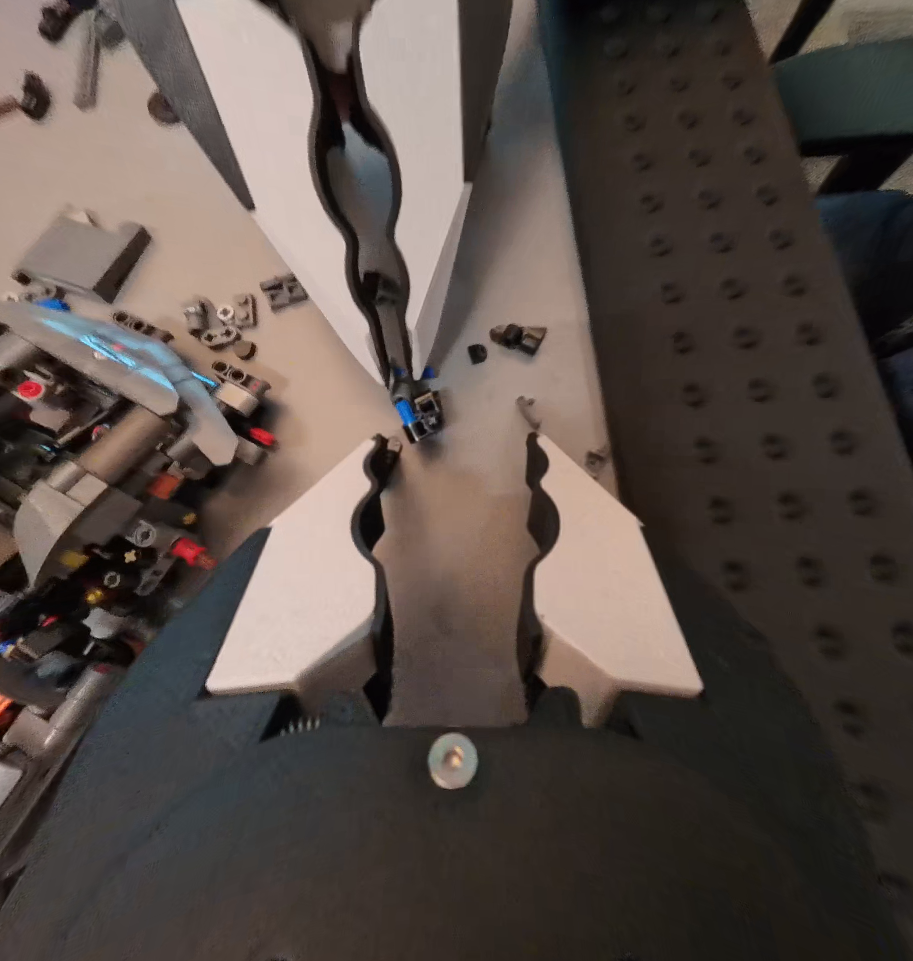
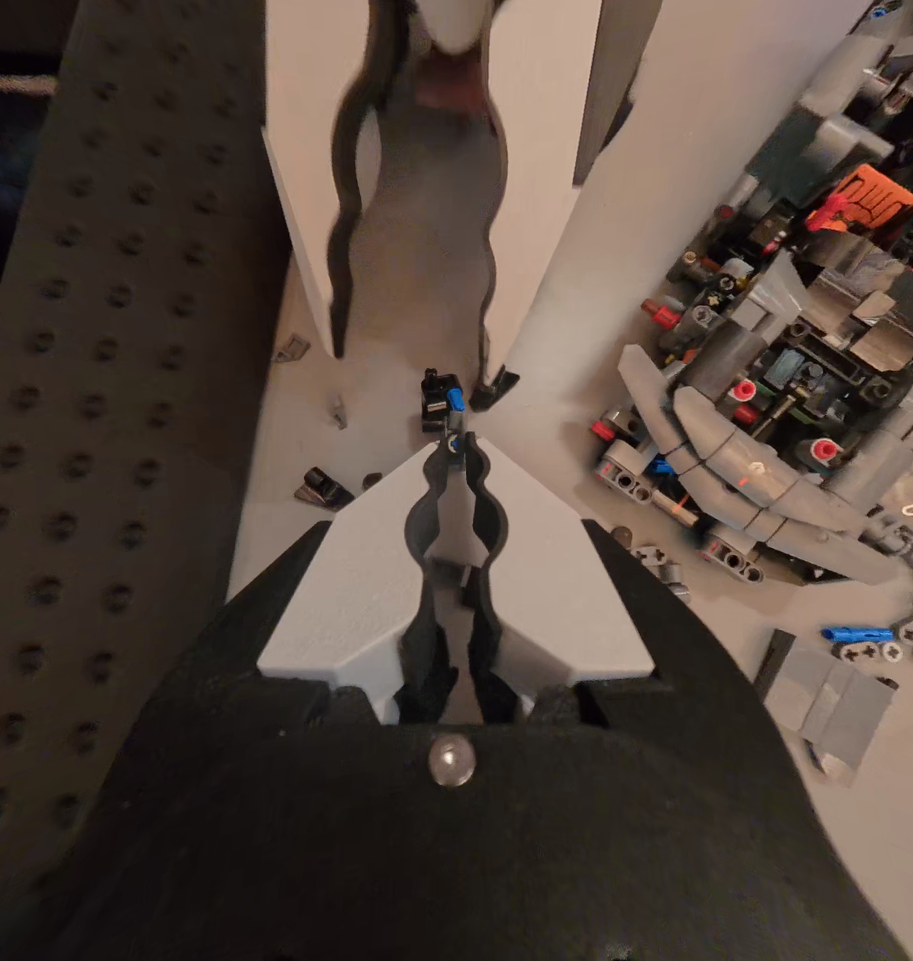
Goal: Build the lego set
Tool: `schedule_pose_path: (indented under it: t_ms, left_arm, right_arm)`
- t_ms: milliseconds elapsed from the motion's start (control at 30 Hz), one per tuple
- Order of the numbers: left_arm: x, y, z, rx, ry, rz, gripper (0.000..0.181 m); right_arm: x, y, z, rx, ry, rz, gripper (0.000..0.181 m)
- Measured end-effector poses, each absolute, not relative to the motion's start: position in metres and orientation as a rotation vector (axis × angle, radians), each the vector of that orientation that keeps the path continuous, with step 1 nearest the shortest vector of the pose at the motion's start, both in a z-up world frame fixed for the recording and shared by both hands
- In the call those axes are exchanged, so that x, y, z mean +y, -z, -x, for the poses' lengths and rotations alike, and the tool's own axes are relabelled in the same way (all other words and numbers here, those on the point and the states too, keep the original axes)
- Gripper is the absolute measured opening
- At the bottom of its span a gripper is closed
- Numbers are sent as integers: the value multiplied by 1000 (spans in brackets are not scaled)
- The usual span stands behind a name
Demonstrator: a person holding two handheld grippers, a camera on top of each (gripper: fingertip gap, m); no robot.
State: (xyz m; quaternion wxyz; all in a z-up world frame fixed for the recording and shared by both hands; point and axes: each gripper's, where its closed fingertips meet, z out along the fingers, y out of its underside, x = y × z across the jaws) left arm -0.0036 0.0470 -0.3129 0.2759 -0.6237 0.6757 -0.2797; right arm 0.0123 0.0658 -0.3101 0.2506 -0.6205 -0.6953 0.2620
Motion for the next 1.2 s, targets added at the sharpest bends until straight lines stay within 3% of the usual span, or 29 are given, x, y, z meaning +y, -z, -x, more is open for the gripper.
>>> schedule_pose_path:
  t_ms: [100,233,867,1200]
  left_arm:
    - [54,317,1,1789,713,1703,41]
    - [67,300,-1,1682,669,1656,15]
    - [52,322,8,1876,701,1765,12]
    - [49,323,11,1884,788,1766,12]
  right_arm:
    - [71,300,-9,-1810,-772,1697,4]
    - [73,286,-5,-1748,-797,1666,4]
    - [58,314,-5,-2062,-366,1517,4]
    - [56,314,-1,-1986,-555,1609,4]
